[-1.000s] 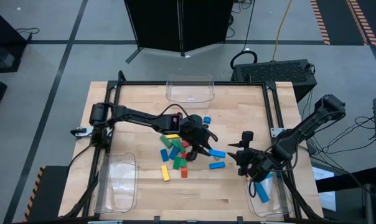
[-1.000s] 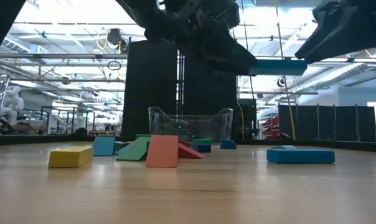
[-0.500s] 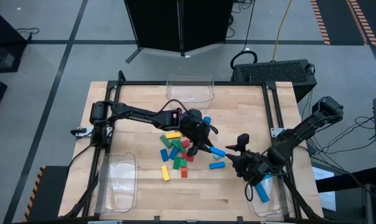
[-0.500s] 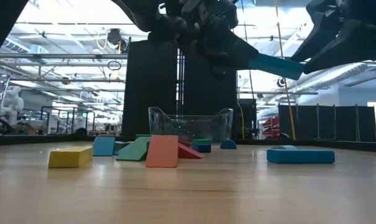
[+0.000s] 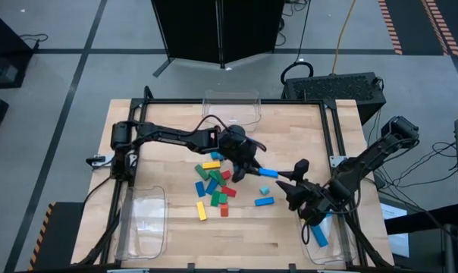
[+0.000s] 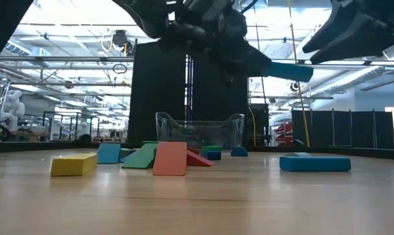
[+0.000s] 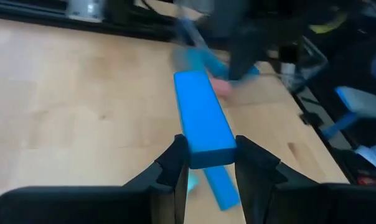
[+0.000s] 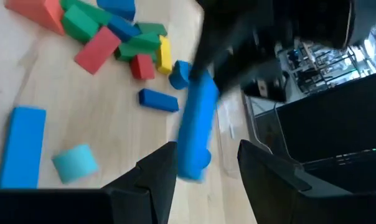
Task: Sort blocks by size
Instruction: Put the light blue rectangle block into the bottom right transparent bin
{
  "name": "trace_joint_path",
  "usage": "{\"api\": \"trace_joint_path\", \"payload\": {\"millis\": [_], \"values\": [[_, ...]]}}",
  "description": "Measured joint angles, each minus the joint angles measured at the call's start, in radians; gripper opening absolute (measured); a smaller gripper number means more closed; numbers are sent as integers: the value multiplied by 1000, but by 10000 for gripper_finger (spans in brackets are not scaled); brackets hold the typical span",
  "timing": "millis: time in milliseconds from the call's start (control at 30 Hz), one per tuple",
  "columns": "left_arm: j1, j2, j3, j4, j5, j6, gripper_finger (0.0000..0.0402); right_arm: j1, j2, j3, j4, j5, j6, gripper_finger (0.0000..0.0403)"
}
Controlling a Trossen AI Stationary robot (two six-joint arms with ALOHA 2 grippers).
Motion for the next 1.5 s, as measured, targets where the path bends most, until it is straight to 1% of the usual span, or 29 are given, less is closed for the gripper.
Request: {"api": "trace_joint_path", "payload": {"millis": [200, 333, 400, 633, 767, 800, 900, 967, 1167, 1233, 1367, 1500], "values": [[18, 0, 0, 22, 8, -18, 98, 14, 0, -1, -25, 1, -10, 165], [21, 0, 0, 23, 23, -20, 98, 16, 0, -1, -40, 44, -3, 165], [20, 0, 0, 26, 32, -24, 98, 16, 0, -1, -37, 47, -7, 165], [1, 0, 0, 147, 79, -96, 98, 15, 0, -2, -27, 48, -12, 165], [-13, 0, 0, 164, 87, -96, 98, 15, 0, -2, -4, 54, -15, 164], [-16, 0, 0, 164, 89, -96, 98, 15, 0, -2, 5, 69, -18, 162], [-16, 0, 0, 159, 90, -96, 98, 15, 0, -2, 33, 118, -21, 150], [-16, 0, 0, 158, 90, -96, 98, 15, 0, -2, 38, 123, -29, 133], [-16, -1, 0, 147, 87, -105, 98, 16, 0, -2, 39, 118, -45, 61], [-13, -1, 0, 142, 85, -106, 98, 16, 0, -3, 39, 117, -48, 46], [-7, -1, 1, 119, 83, -83, 102, 15, 0, -3, 41, 114, -48, 45], [-7, -2, 3, 80, 71, -33, 124, 15, 1, -3, 47, 105, -43, 45]]}}
